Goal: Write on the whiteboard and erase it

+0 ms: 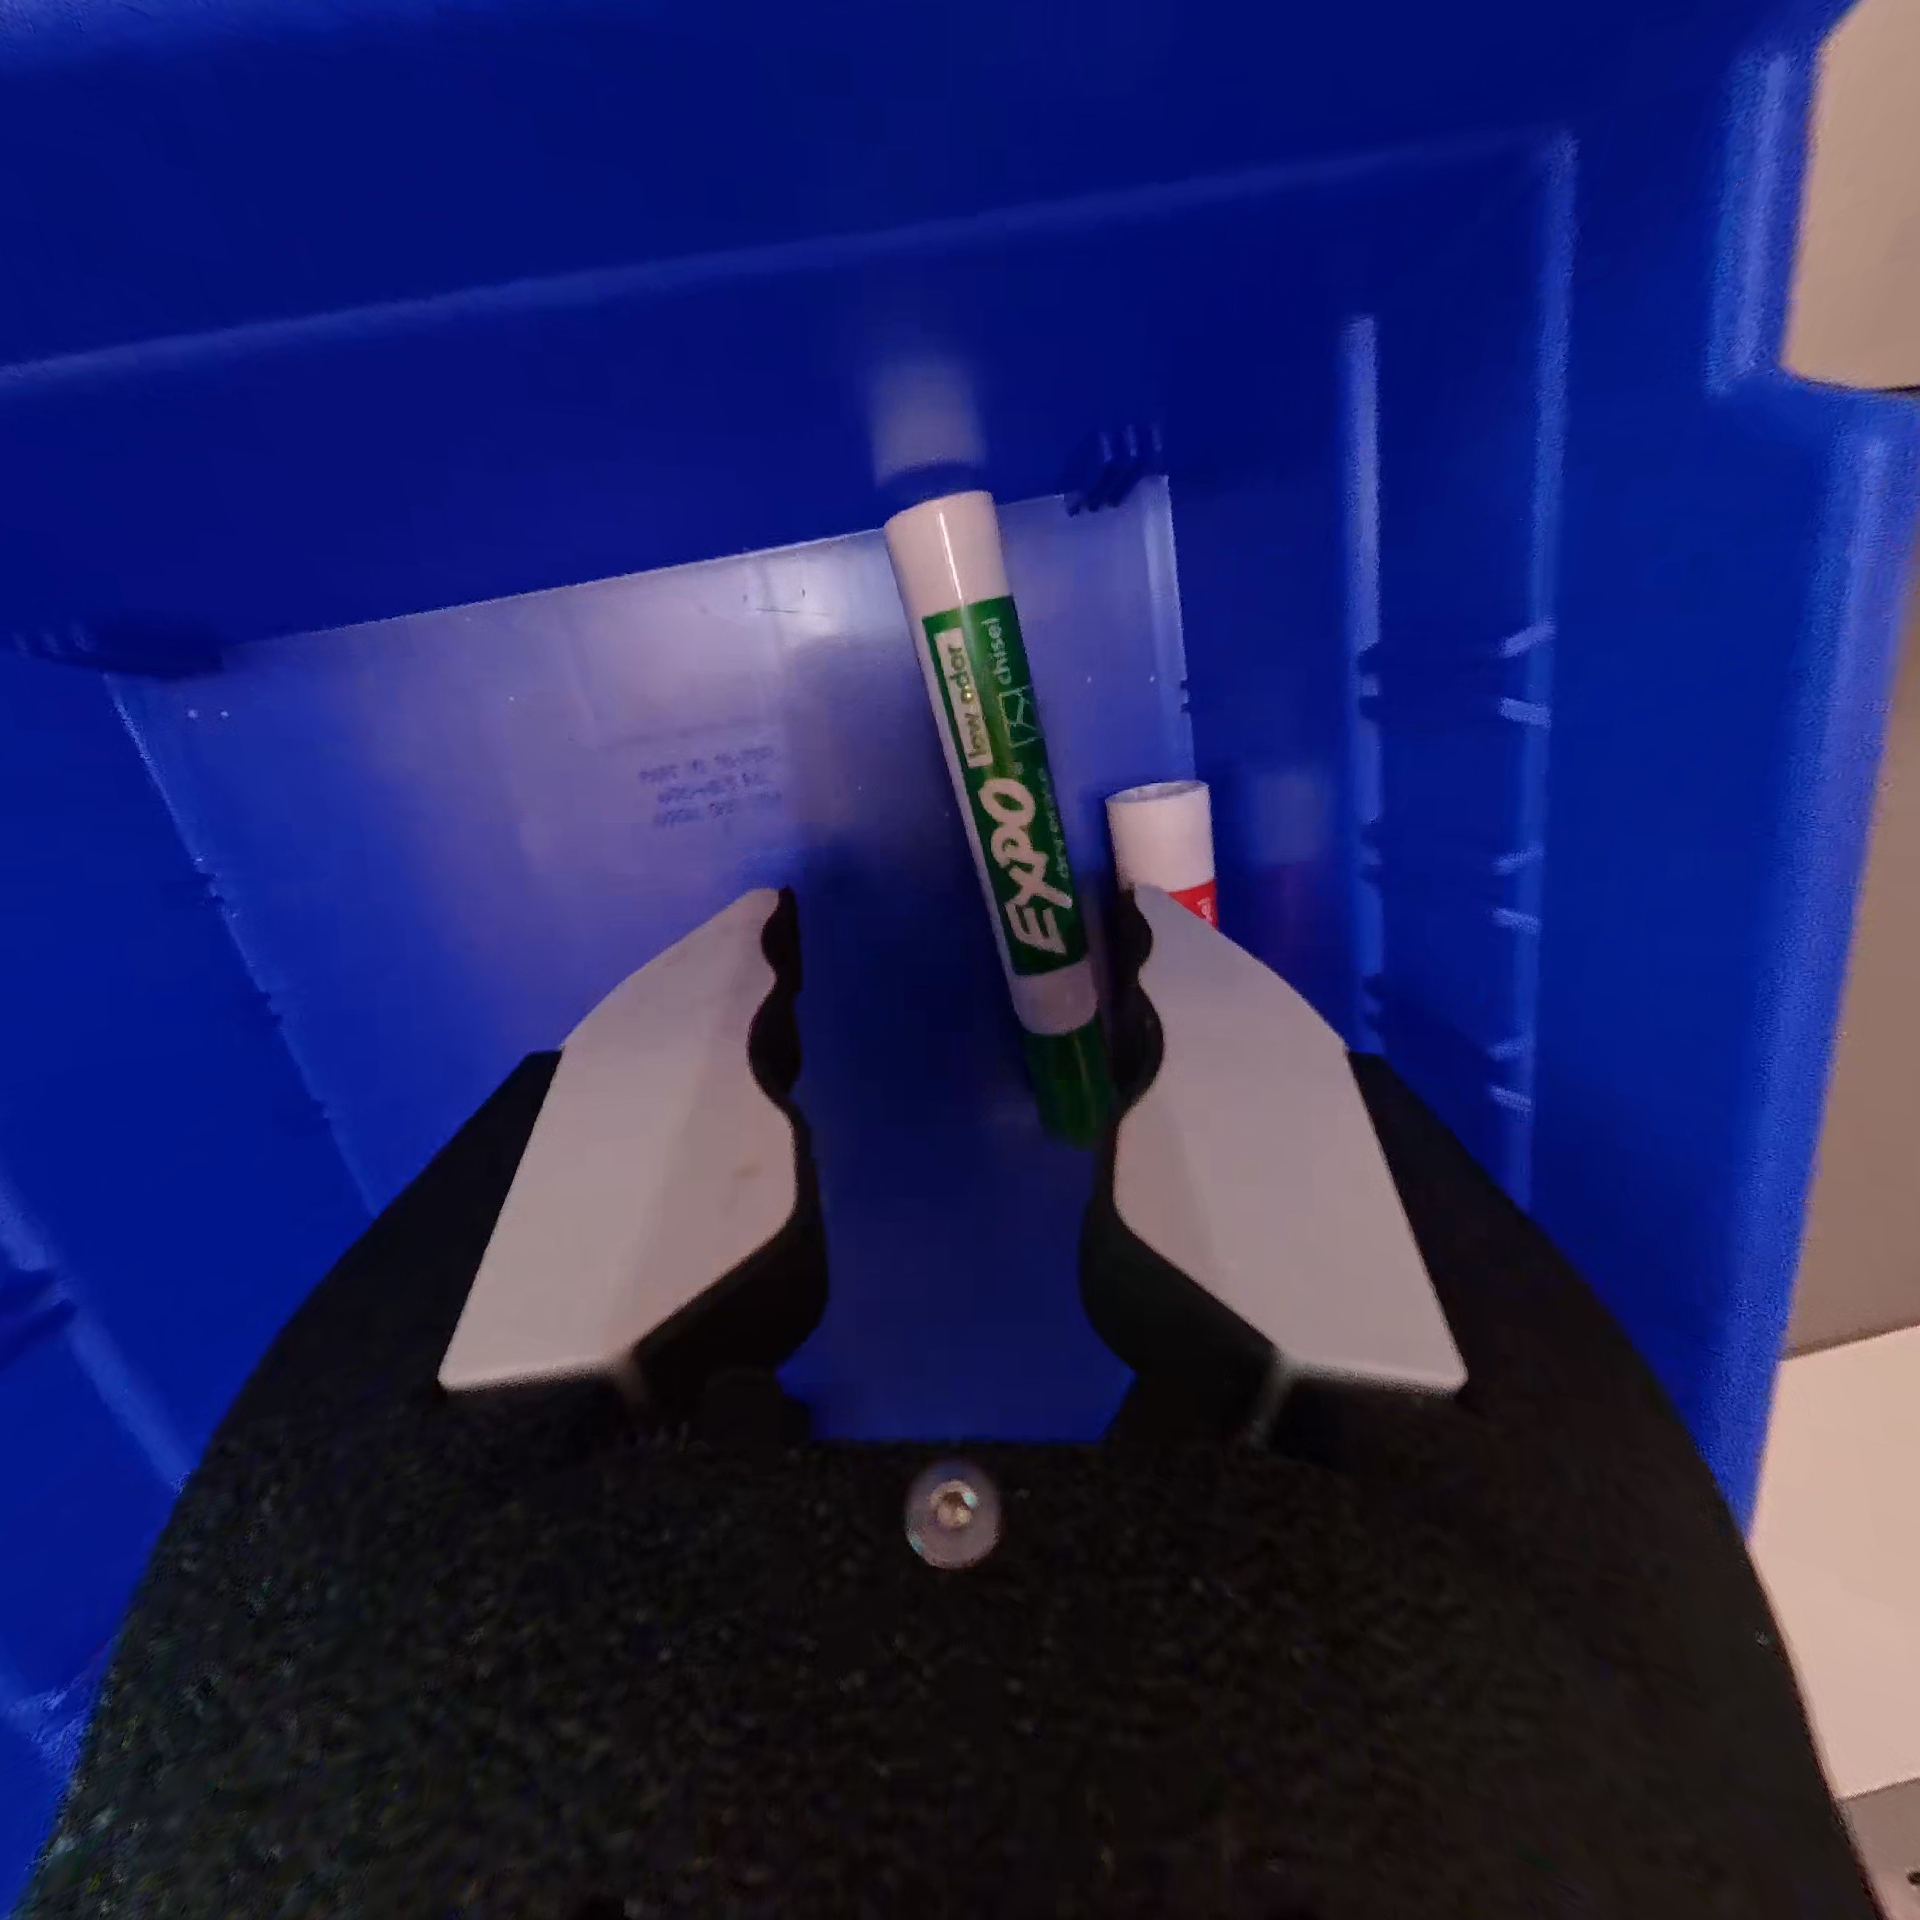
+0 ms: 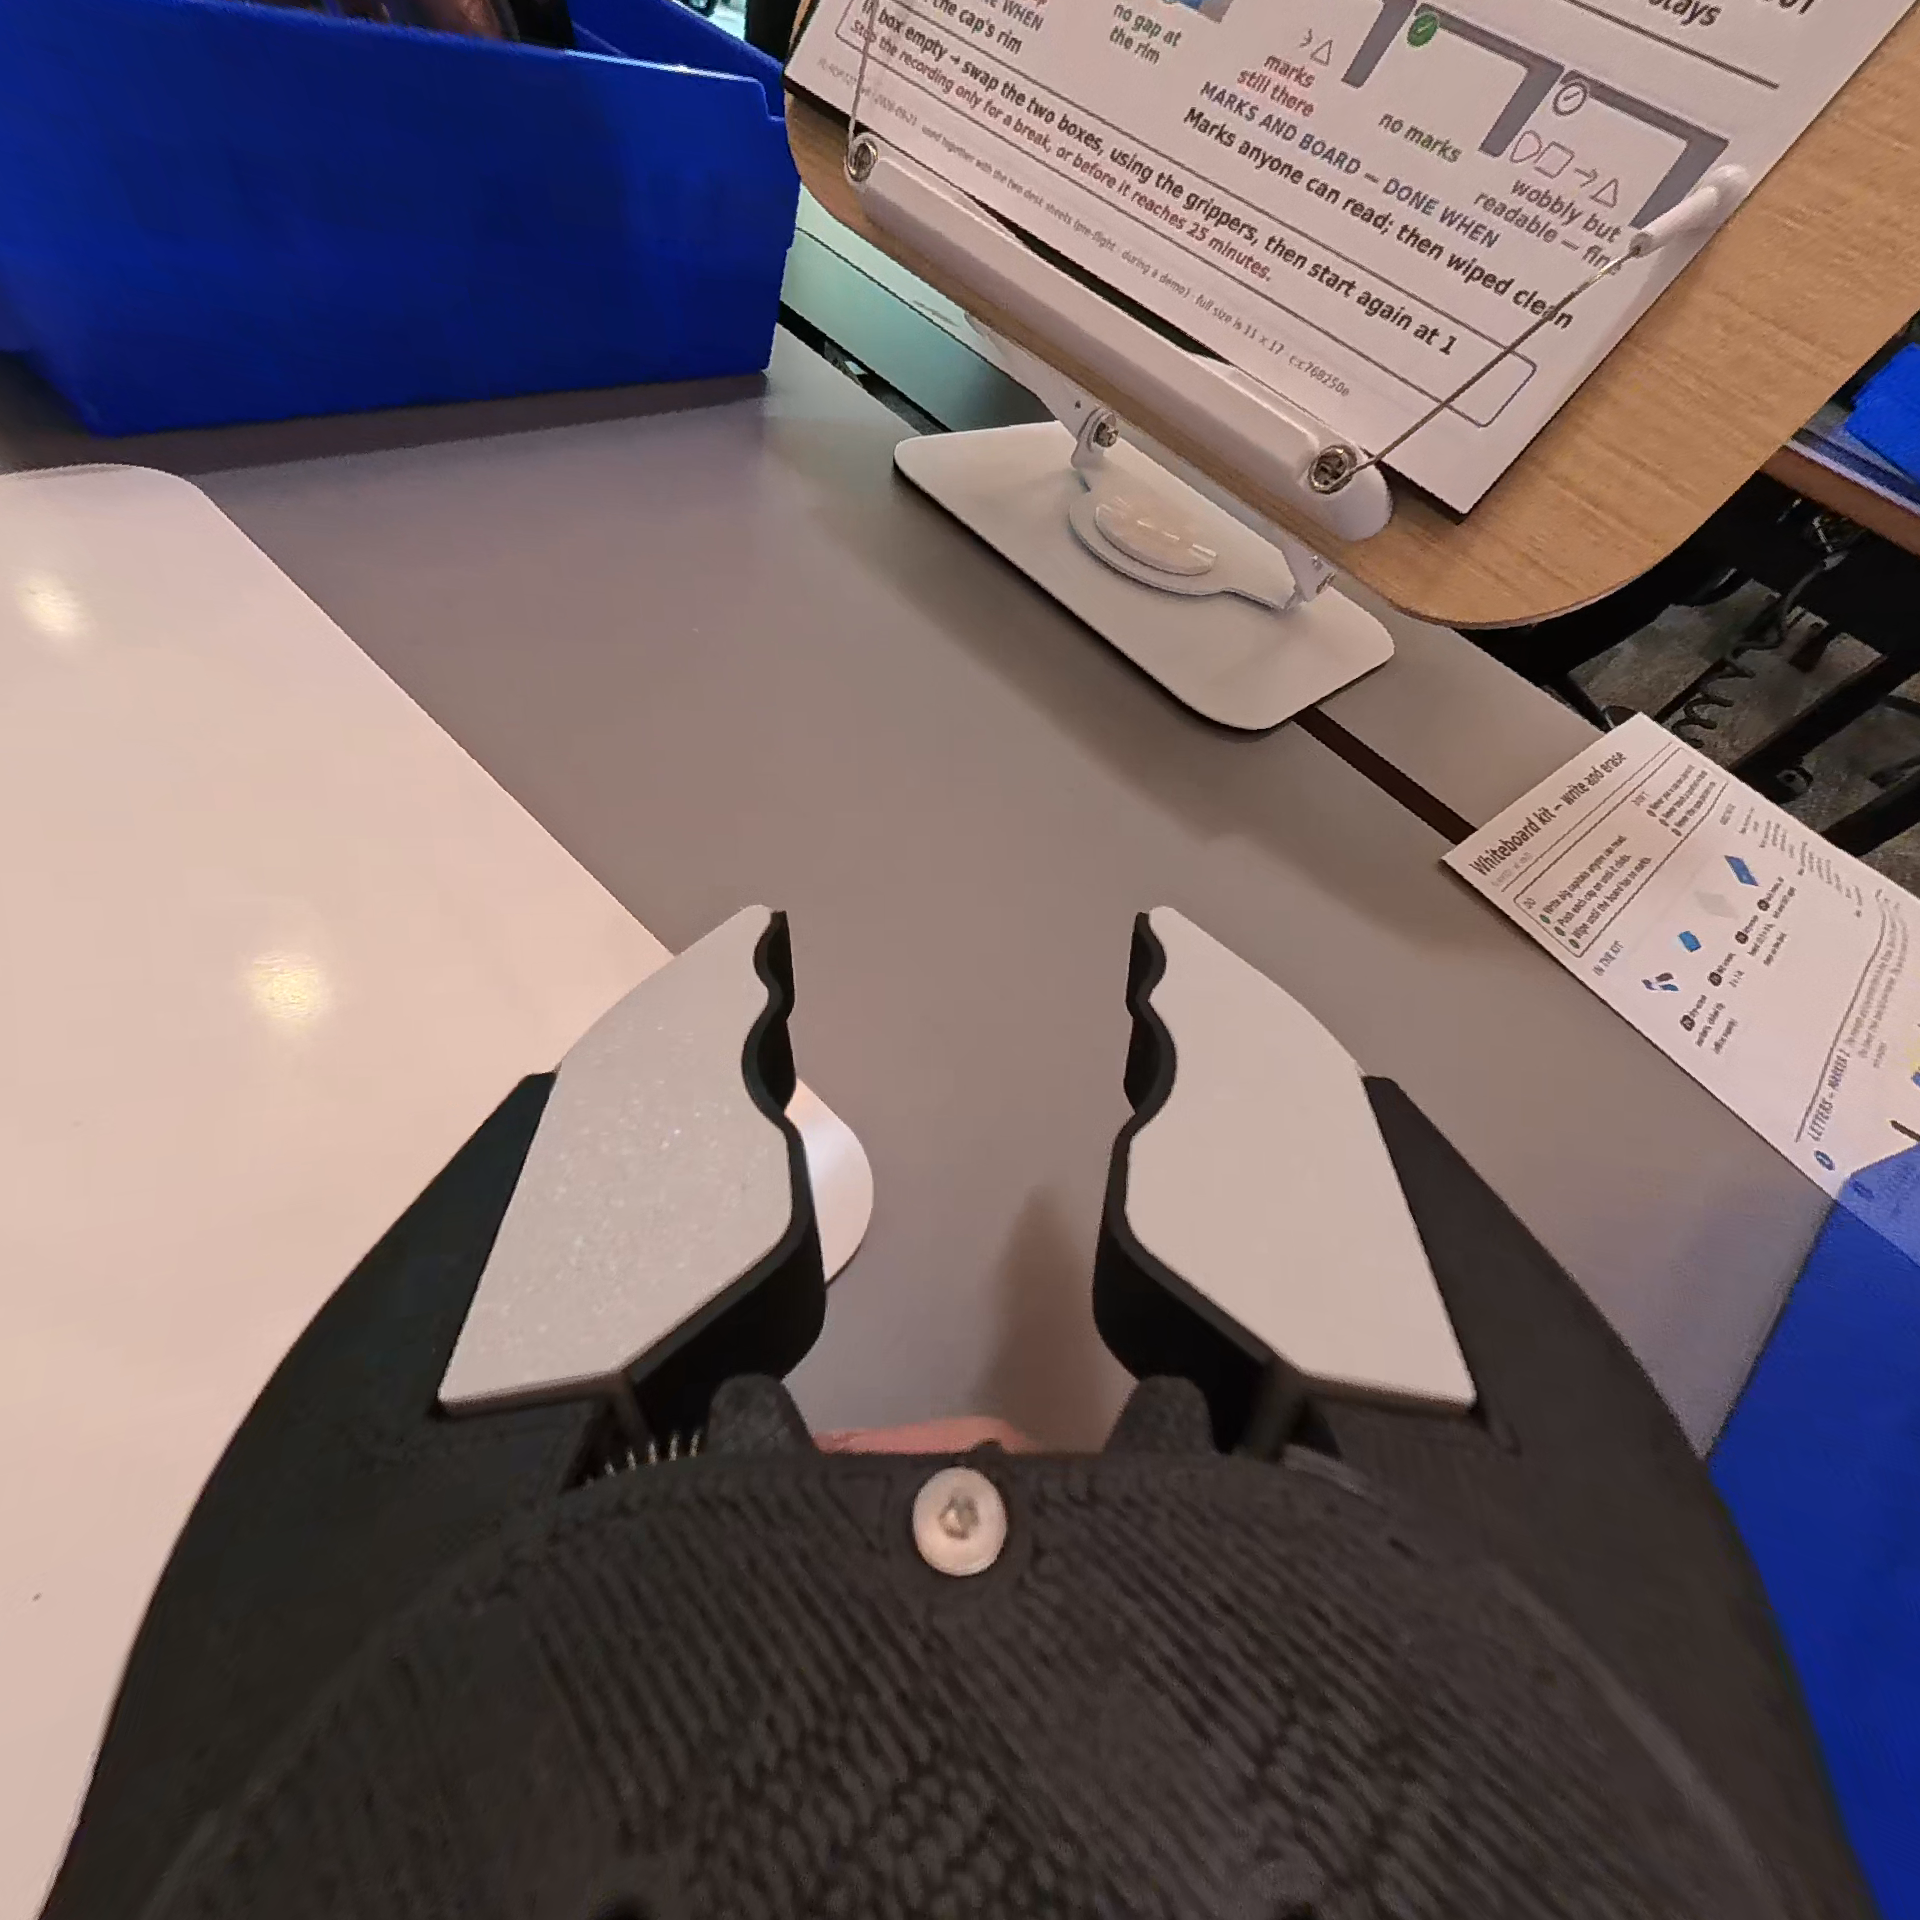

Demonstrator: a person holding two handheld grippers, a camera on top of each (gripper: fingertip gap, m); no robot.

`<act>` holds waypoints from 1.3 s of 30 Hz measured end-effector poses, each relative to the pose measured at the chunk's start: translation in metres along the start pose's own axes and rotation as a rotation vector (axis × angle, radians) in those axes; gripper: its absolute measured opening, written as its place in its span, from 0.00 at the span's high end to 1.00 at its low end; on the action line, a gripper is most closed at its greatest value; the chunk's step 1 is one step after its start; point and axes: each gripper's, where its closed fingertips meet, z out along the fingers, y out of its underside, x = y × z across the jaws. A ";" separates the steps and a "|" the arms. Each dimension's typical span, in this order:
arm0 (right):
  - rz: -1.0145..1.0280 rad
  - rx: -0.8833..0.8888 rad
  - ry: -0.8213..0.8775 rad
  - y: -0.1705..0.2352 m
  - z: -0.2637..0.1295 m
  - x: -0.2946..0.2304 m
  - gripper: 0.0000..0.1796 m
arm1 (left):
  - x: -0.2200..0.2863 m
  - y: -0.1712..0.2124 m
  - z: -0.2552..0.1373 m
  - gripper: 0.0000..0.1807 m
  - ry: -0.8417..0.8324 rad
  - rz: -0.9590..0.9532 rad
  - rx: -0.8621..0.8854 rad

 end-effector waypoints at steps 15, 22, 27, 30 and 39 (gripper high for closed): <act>-0.040 -0.025 0.026 0.002 0.000 0.003 0.64 | -0.015 0.006 0.013 0.74 -0.096 0.027 -0.056; -0.053 -0.044 0.029 0.005 0.002 0.003 0.64 | -0.019 0.016 0.009 0.89 -0.079 0.069 -0.067; -0.077 -0.055 0.040 0.006 0.002 0.004 0.63 | -0.020 0.024 0.007 0.90 -0.056 0.124 -0.027; -0.073 -0.034 0.041 0.001 0.000 0.004 0.62 | -0.019 0.027 0.003 0.90 -0.040 0.148 0.030; 0.028 0.181 -0.109 -0.043 -0.005 -0.031 0.49 | 0.051 -0.003 -0.159 0.90 0.365 0.100 0.774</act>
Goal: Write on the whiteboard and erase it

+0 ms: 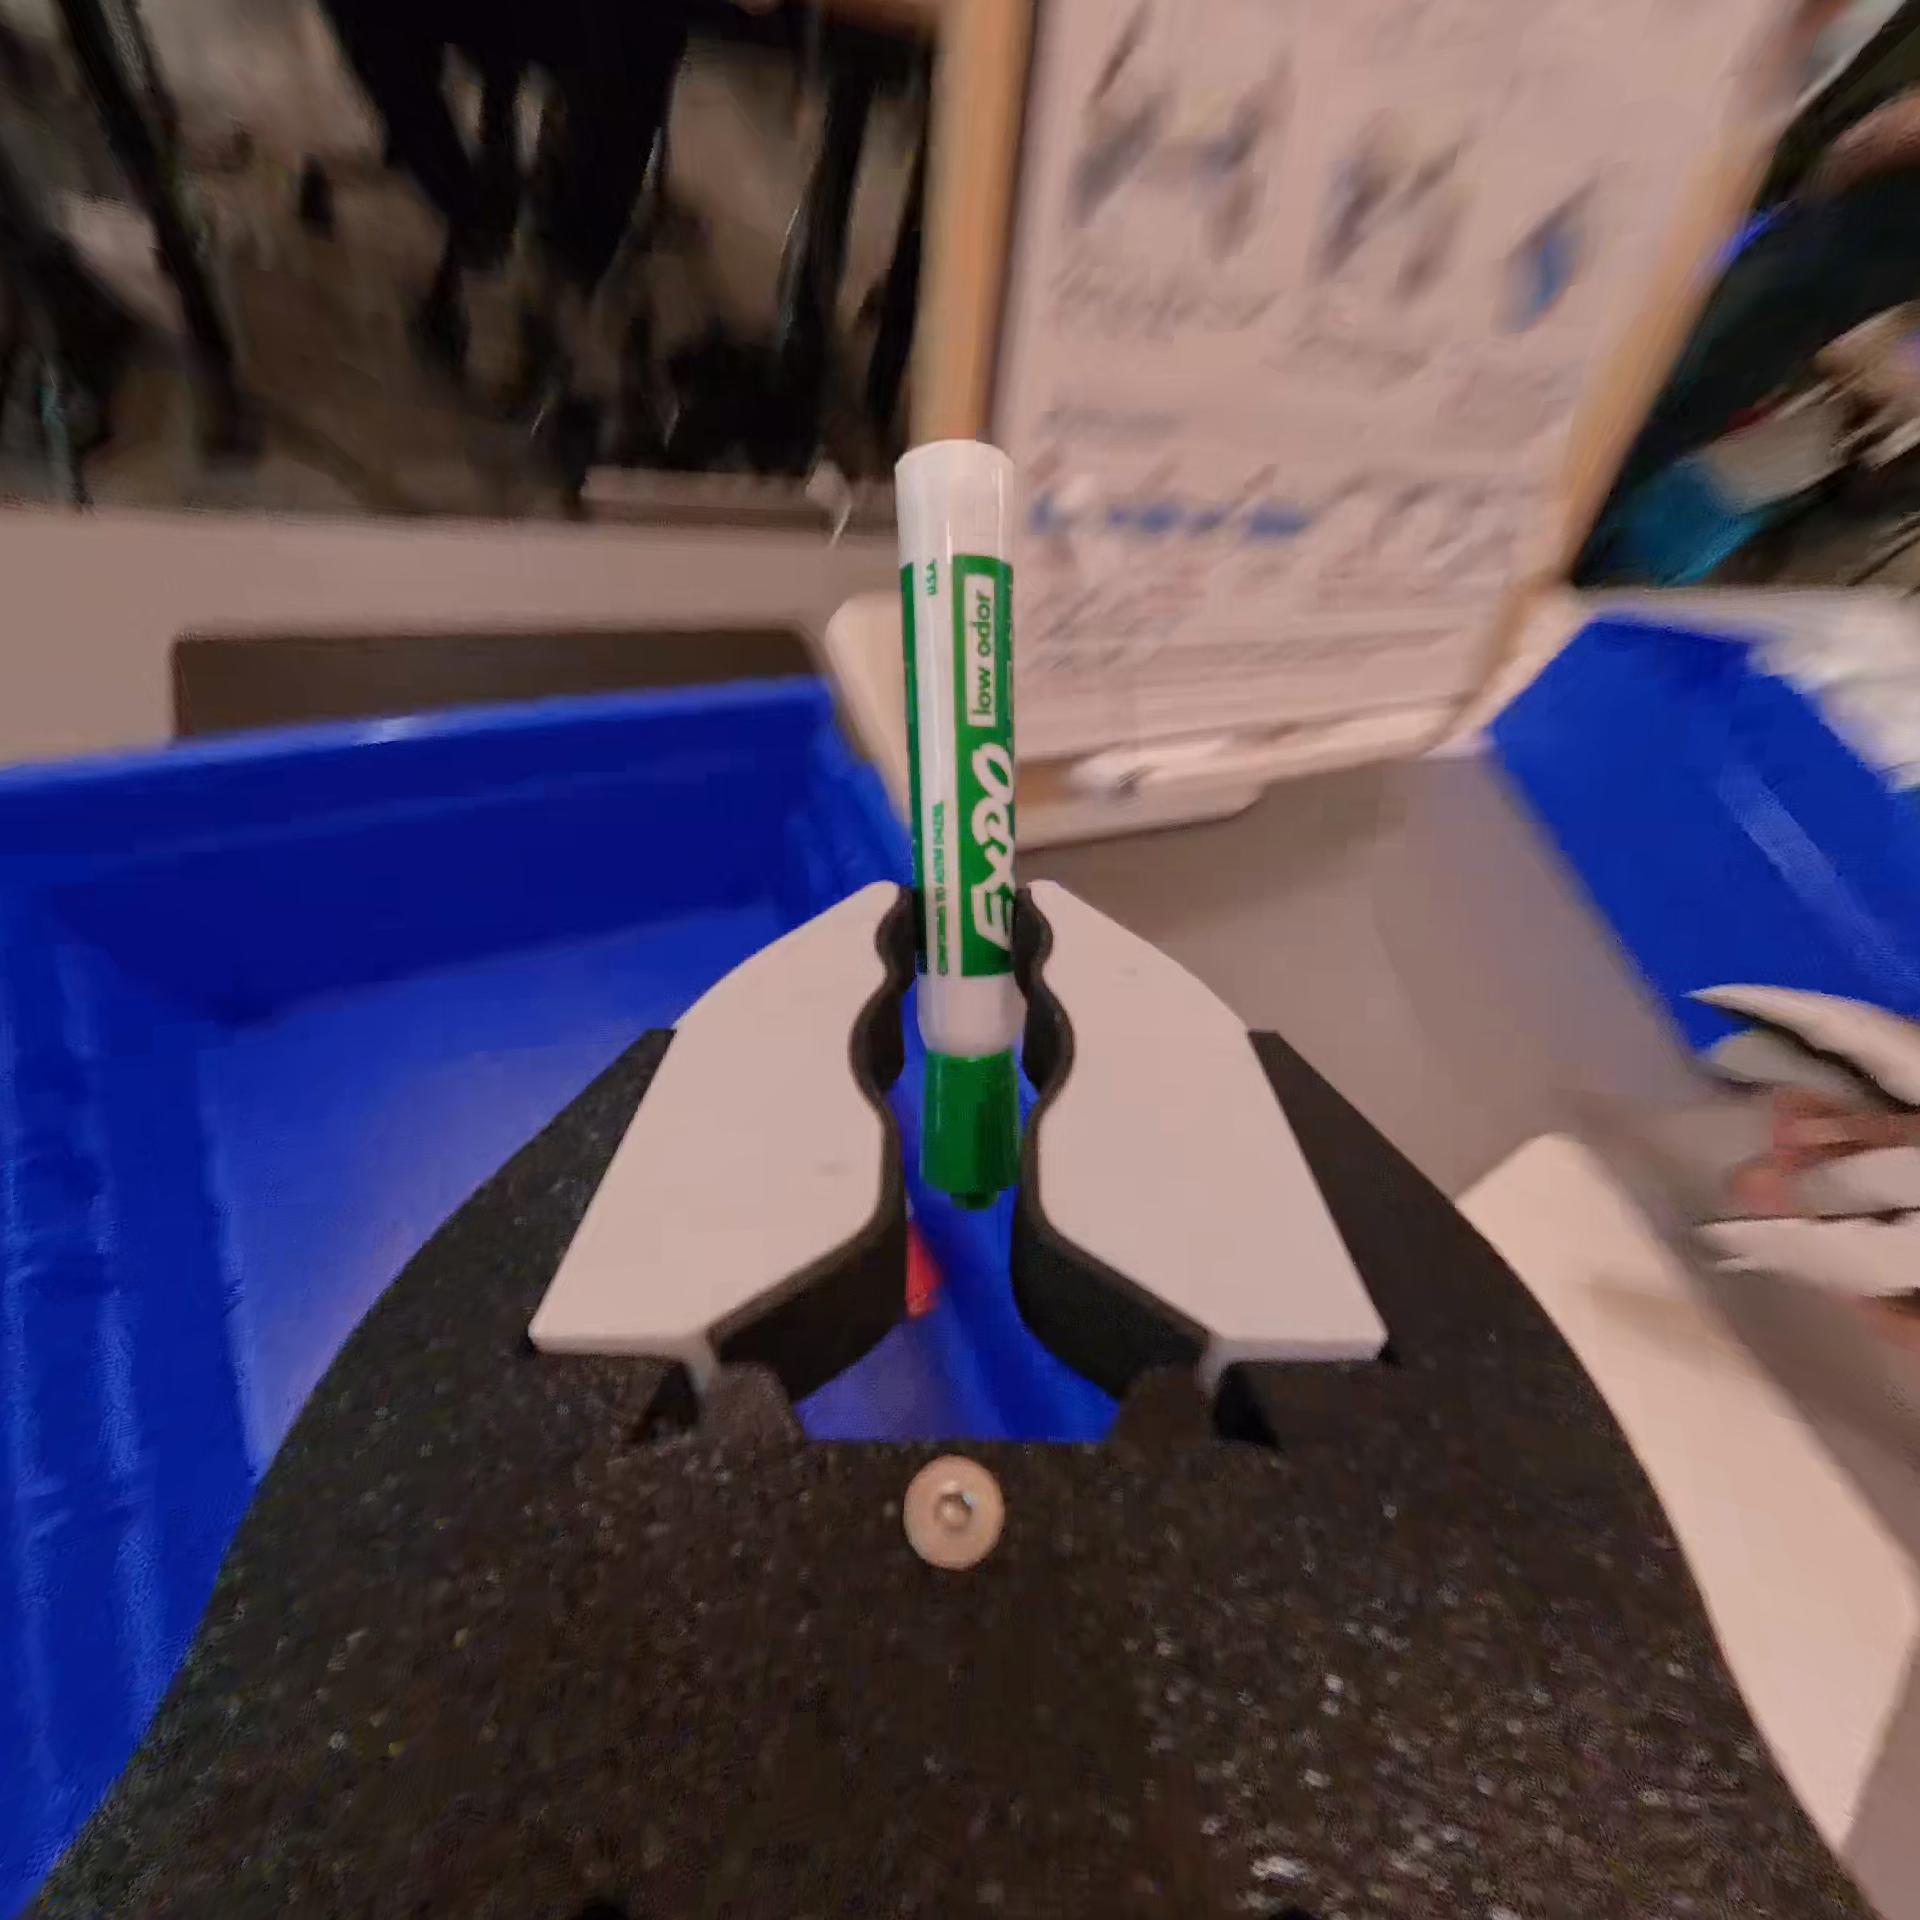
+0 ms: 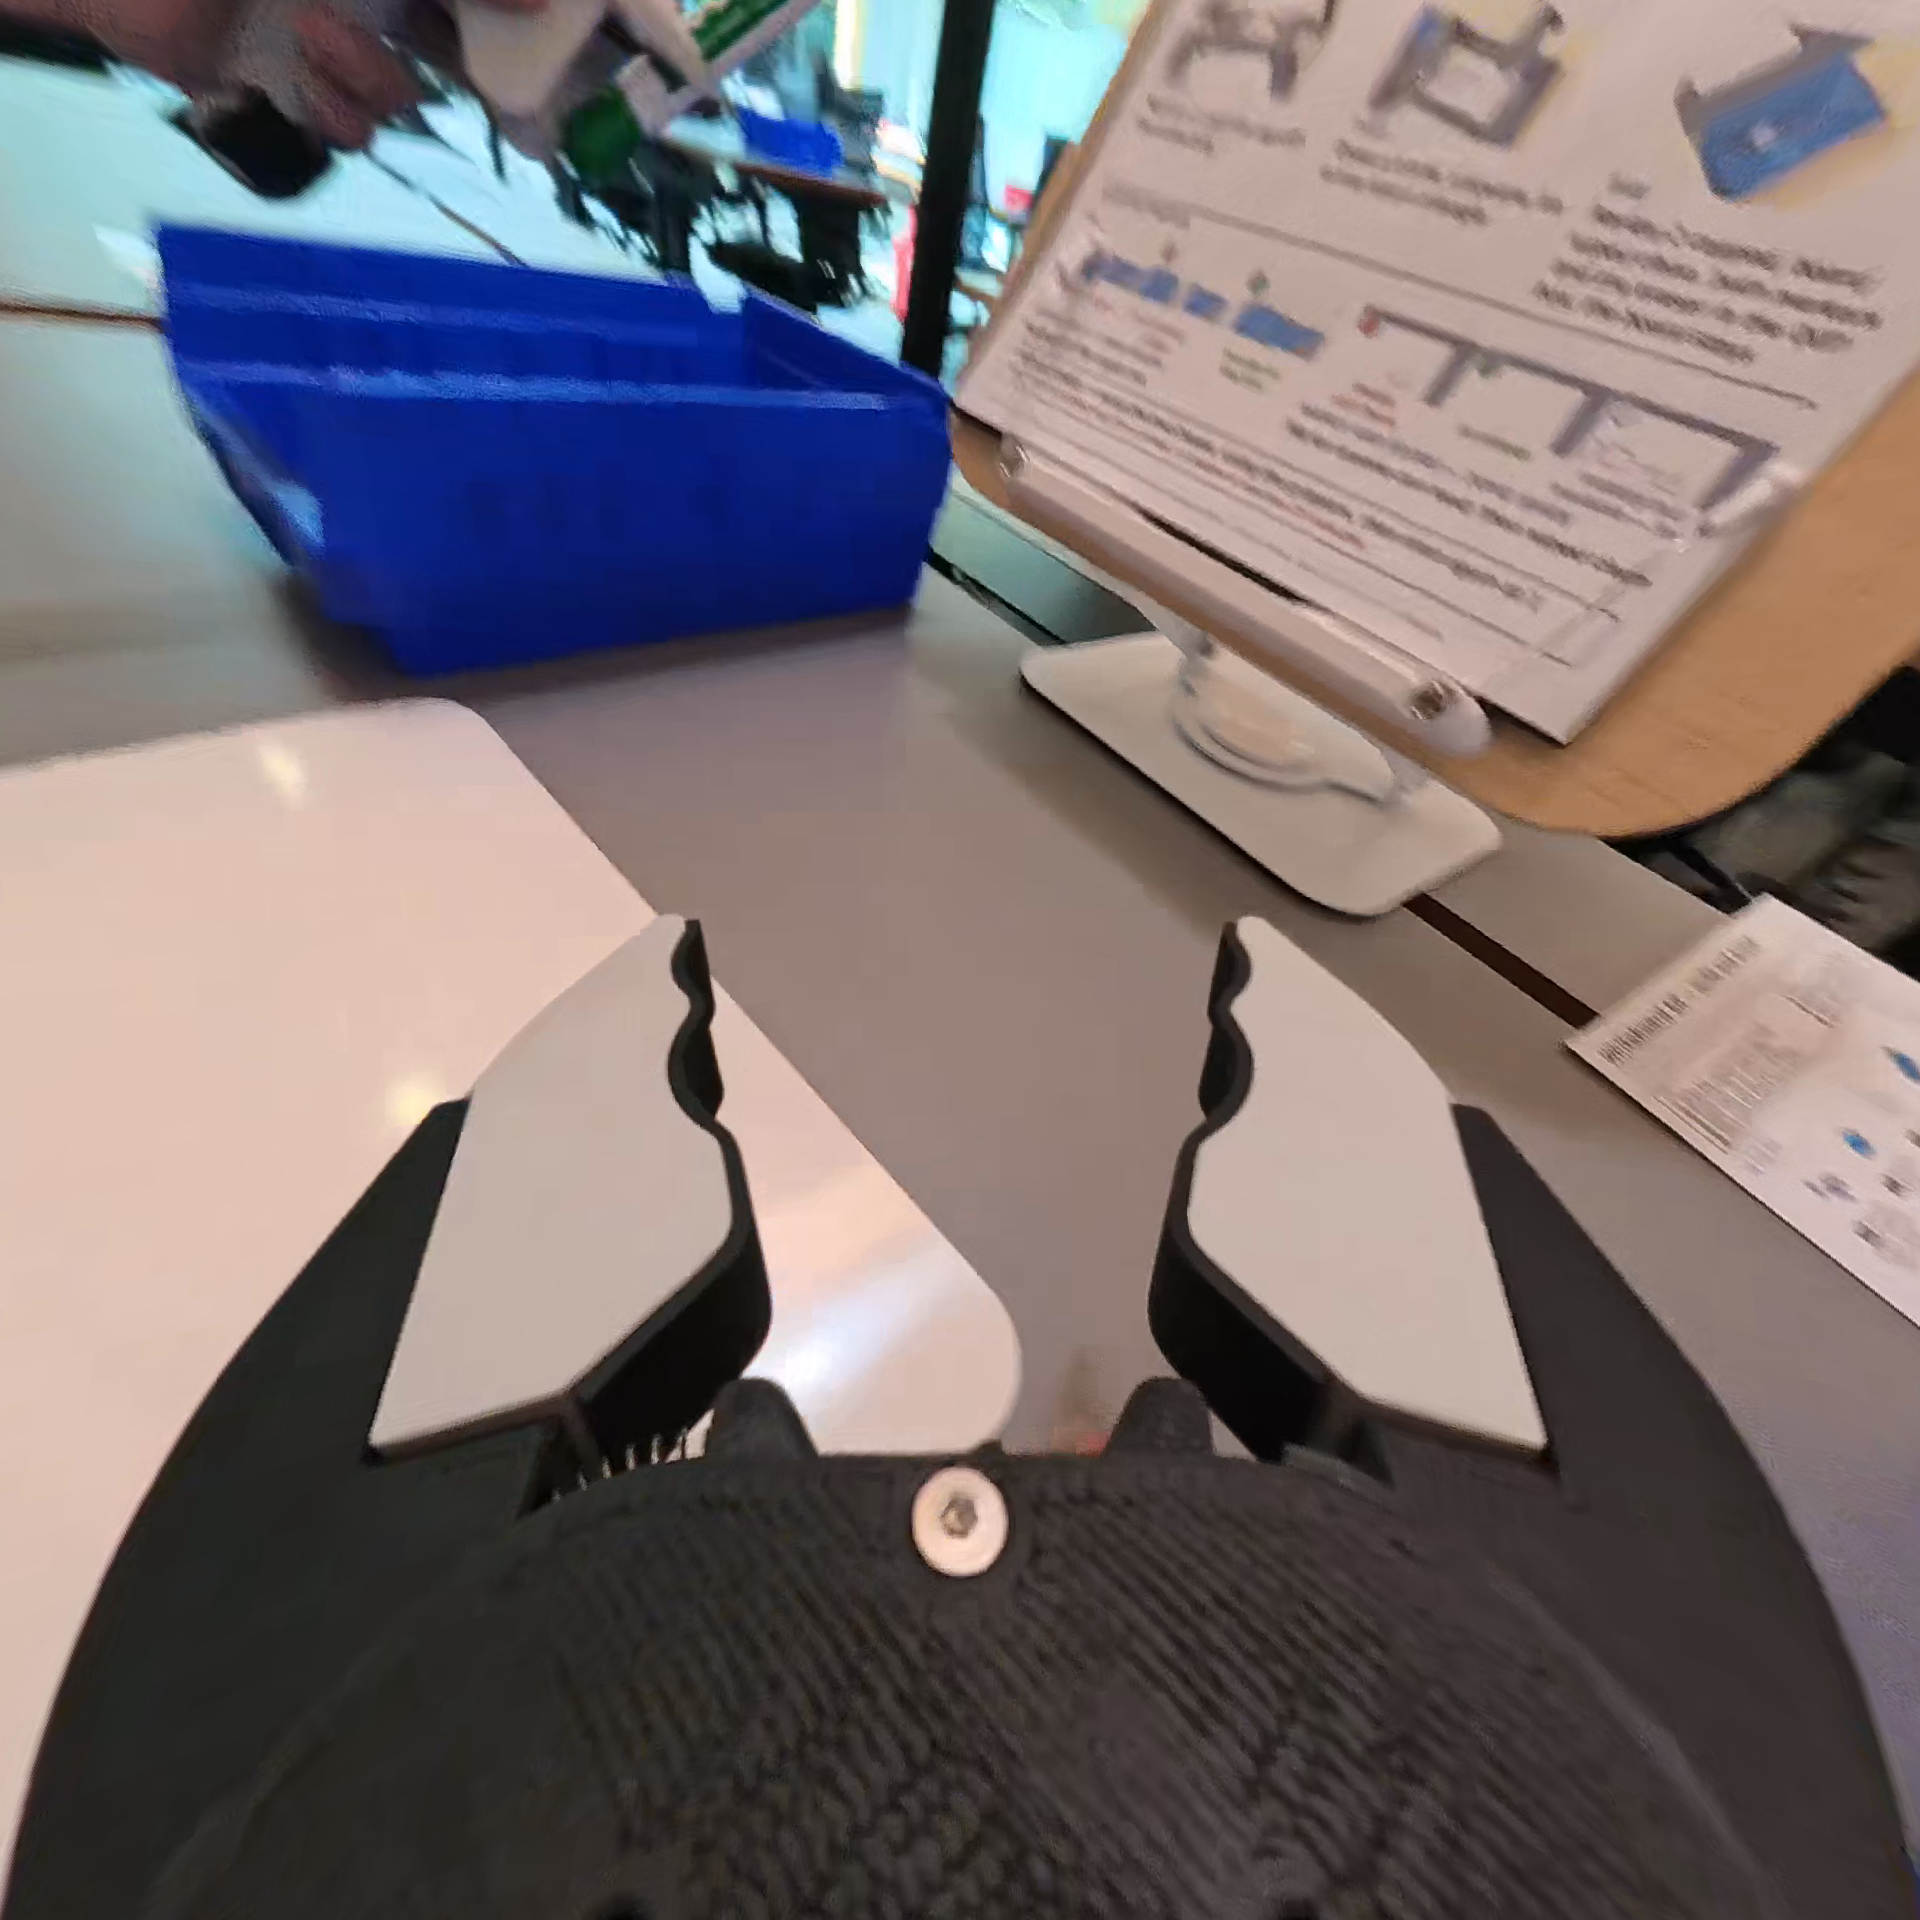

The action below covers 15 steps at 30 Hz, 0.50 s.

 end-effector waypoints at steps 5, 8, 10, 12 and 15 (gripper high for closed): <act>0.035 0.121 -0.041 -0.033 0.009 -0.026 0.47 | 0.102 -0.018 -0.053 0.90 0.247 0.044 0.282; 0.059 0.194 -0.027 -0.061 0.014 -0.039 0.49 | 0.153 -0.003 -0.063 0.90 0.377 0.018 0.377; 0.035 0.247 -0.065 -0.081 0.016 -0.057 0.54 | 0.183 0.010 -0.064 0.90 0.469 -0.019 0.426; 0.007 0.262 -0.085 -0.094 0.019 -0.072 0.55 | 0.210 0.021 -0.065 0.90 0.583 -0.061 0.466; -0.008 0.277 -0.071 -0.107 0.020 -0.078 0.54 | 0.239 0.034 -0.060 0.90 0.682 -0.098 0.478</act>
